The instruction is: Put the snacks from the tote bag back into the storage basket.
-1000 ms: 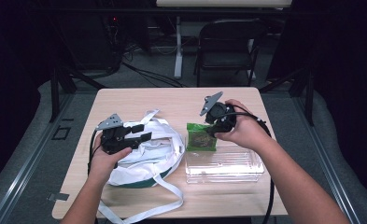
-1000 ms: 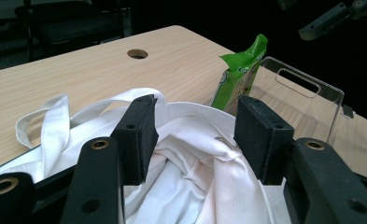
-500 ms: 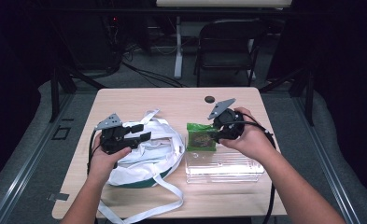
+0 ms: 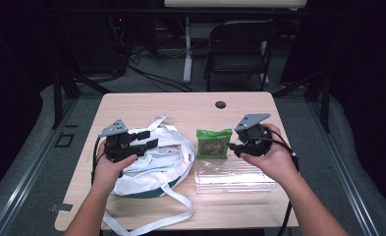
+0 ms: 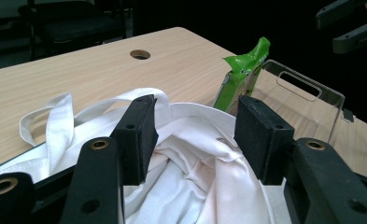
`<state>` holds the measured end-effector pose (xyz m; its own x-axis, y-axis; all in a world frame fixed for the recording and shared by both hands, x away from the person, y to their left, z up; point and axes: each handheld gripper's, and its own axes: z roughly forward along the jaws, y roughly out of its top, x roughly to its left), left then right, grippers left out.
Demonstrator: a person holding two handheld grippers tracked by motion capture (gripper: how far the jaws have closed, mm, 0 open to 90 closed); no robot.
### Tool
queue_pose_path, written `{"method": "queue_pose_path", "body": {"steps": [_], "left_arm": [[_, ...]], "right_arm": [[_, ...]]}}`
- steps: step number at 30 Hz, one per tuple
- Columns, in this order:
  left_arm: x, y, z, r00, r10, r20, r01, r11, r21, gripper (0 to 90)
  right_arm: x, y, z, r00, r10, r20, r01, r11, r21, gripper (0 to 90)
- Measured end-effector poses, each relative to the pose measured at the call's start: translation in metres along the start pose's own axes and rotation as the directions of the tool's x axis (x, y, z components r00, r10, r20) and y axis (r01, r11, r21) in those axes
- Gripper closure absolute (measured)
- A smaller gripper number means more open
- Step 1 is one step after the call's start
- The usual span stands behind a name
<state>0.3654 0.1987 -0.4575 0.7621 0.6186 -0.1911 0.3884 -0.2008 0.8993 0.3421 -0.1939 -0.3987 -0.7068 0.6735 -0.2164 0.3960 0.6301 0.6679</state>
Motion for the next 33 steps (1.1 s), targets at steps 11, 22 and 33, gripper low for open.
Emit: {"method": "queue_pose_path", "body": {"steps": [11, 22, 33], "left_arm": [[0.000, -0.001, 0.001, 1.0000, -0.003, -0.004, 0.003, 1.0000, 0.001, 48.4], [0.001, -0.001, 0.000, 0.9999, -0.005, -0.009, 0.005, 1.0000, -0.001, 48.4], [0.001, -0.001, -0.001, 0.9999, -0.003, -0.011, 0.004, 1.0000, 0.005, 48.4]], "right_arm": [[0.009, -0.027, -0.006, 0.9977, 0.066, 0.014, -0.065, 0.997, -0.036, 46.5], [0.018, -0.053, -0.015, 0.9934, 0.105, 0.046, -0.102, 0.992, -0.069, 46.3], [0.025, -0.083, -0.017, 0.9860, 0.163, 0.036, -0.160, 0.984, -0.075, 46.3]]}}
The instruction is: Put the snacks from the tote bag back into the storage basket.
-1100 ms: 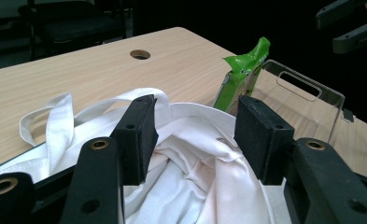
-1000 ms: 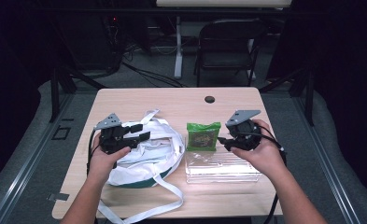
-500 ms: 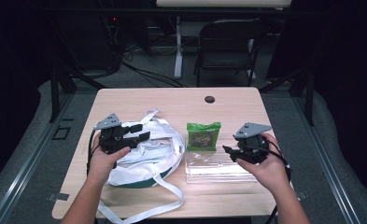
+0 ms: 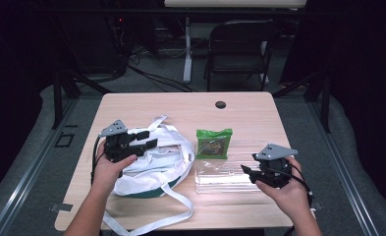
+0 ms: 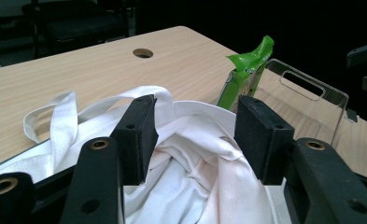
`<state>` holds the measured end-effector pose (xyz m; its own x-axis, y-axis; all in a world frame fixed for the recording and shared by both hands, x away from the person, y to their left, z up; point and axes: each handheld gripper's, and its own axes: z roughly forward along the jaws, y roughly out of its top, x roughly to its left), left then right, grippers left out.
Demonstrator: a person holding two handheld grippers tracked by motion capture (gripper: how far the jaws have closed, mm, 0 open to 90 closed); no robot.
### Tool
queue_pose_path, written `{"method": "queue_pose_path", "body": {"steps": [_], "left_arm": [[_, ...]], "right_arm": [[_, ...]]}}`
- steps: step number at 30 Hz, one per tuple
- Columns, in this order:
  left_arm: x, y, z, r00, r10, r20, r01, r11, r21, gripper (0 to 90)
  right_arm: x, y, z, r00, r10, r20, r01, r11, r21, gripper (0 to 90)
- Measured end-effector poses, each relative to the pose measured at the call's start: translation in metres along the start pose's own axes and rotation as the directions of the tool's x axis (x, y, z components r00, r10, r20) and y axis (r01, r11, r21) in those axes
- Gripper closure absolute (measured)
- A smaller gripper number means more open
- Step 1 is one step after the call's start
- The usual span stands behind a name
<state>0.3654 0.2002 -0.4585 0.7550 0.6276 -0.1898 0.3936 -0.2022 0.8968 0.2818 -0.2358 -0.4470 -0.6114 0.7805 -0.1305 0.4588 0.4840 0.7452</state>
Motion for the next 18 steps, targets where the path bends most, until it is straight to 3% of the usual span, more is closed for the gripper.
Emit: {"method": "queue_pose_path", "body": {"steps": [18], "left_arm": [[0.000, -0.002, 0.003, 1.0000, 0.001, 0.000, -0.001, 1.0000, 0.008, 48.4]], "right_arm": [[0.011, -0.029, 0.015, 0.9996, 0.027, -0.006, -0.027, 0.998, -0.052, 46.3]]}}
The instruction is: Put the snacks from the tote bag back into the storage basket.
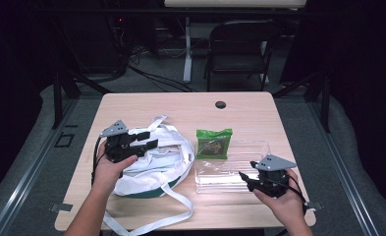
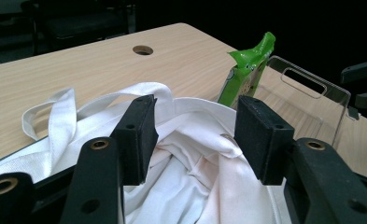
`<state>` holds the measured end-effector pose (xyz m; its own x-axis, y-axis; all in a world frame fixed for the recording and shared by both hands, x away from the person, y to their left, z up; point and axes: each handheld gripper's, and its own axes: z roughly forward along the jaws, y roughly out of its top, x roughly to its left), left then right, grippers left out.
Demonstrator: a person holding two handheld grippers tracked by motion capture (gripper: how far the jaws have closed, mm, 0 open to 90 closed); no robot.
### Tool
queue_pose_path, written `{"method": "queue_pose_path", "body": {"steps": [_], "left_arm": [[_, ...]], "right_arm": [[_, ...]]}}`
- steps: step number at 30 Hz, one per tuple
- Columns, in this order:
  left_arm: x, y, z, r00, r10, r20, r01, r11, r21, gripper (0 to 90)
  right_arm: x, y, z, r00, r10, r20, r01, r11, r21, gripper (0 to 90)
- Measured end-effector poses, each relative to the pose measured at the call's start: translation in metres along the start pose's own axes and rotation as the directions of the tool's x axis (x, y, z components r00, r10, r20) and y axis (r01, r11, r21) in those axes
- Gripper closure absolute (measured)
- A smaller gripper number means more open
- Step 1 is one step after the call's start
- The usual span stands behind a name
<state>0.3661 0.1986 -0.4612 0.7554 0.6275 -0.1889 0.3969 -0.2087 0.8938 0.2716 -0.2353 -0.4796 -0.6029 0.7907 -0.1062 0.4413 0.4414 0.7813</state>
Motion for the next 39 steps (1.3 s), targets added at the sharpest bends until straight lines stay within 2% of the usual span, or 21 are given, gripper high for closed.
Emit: {"method": "queue_pose_path", "body": {"steps": [5, 13, 23, 39], "left_arm": [[-0.001, 0.000, 0.000, 1.0000, -0.003, 0.007, 0.003, 1.0000, -0.005, 48.4], [-0.001, -0.002, 0.003, 1.0000, -0.005, 0.008, 0.005, 1.0000, 0.004, 48.4], [-0.001, -0.005, 0.008, 1.0000, -0.006, 0.005, 0.006, 0.9996, 0.028, 48.4], [-0.003, -0.010, 0.018, 1.0000, 0.000, 0.005, 0.000, 0.9980, 0.063, 47.6]], "right_arm": [[0.006, -0.006, 0.004, 0.9999, 0.001, -0.014, -0.001, 1.000, -0.011, 48.5], [0.009, -0.015, 0.008, 1.0000, 0.005, -0.007, -0.005, 0.999, -0.047, 49.2], [0.009, -0.023, 0.018, 0.9975, 0.070, -0.003, -0.070, 0.995, -0.072, 49.7], [0.014, -0.026, 0.025, 0.9992, 0.039, -0.001, -0.039, 0.997, -0.061, 49.3]]}}
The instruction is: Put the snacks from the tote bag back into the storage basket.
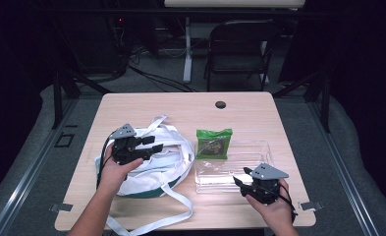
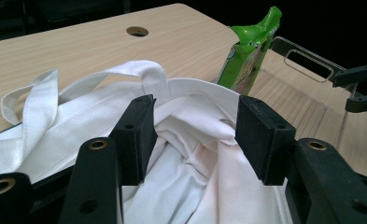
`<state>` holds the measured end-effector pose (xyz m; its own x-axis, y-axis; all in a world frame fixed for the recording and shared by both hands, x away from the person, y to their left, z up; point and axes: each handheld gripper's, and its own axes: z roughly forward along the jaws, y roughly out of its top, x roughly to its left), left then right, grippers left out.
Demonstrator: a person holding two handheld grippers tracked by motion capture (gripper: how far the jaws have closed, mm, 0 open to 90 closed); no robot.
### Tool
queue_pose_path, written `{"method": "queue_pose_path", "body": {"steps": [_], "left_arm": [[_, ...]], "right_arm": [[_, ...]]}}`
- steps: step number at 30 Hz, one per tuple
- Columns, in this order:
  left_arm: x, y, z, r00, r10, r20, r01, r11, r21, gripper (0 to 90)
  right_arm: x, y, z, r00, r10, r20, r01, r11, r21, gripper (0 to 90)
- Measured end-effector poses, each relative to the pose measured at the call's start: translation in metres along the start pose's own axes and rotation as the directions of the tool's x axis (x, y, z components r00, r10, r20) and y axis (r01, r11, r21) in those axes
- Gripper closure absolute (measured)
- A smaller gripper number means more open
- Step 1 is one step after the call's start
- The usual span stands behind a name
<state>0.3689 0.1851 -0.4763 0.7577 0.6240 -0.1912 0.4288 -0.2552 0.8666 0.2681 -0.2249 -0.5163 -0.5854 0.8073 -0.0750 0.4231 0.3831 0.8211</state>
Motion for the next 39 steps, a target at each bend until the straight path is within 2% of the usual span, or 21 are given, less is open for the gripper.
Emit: {"method": "queue_pose_path", "body": {"steps": [14, 27, 32, 37, 39], "left_arm": [[-0.001, -0.003, 0.006, 1.0000, 0.008, 0.000, -0.008, 0.9998, 0.021, 47.4], [-0.001, -0.003, 0.007, 1.0000, 0.008, -0.003, -0.008, 0.9998, 0.019, 47.3], [0.002, -0.003, 0.004, 1.0000, -0.003, -0.008, 0.004, 0.9999, 0.014, 47.3], [0.005, -0.001, -0.002, 0.9998, -0.015, -0.016, 0.015, 0.9998, -0.010, 47.3], [0.007, 0.000, -0.005, 0.9996, -0.021, -0.018, 0.020, 0.9996, -0.021, 47.1]], "right_arm": [[0.003, 0.001, 0.000, 0.9999, -0.012, 0.000, 0.012, 1.000, -0.013, 48.9], [0.003, 0.002, -0.001, 1.0000, -0.008, -0.002, 0.008, 1.000, -0.015, 48.8], [0.002, 0.004, -0.002, 1.0000, -0.006, -0.002, 0.006, 1.000, -0.030, 48.1], [-0.005, 0.019, -0.005, 0.9988, -0.049, 0.010, 0.049, 0.998, -0.042, 47.4], [-0.008, 0.033, -0.004, 0.9952, -0.098, 0.007, 0.098, 0.995, -0.016, 45.3]]}}
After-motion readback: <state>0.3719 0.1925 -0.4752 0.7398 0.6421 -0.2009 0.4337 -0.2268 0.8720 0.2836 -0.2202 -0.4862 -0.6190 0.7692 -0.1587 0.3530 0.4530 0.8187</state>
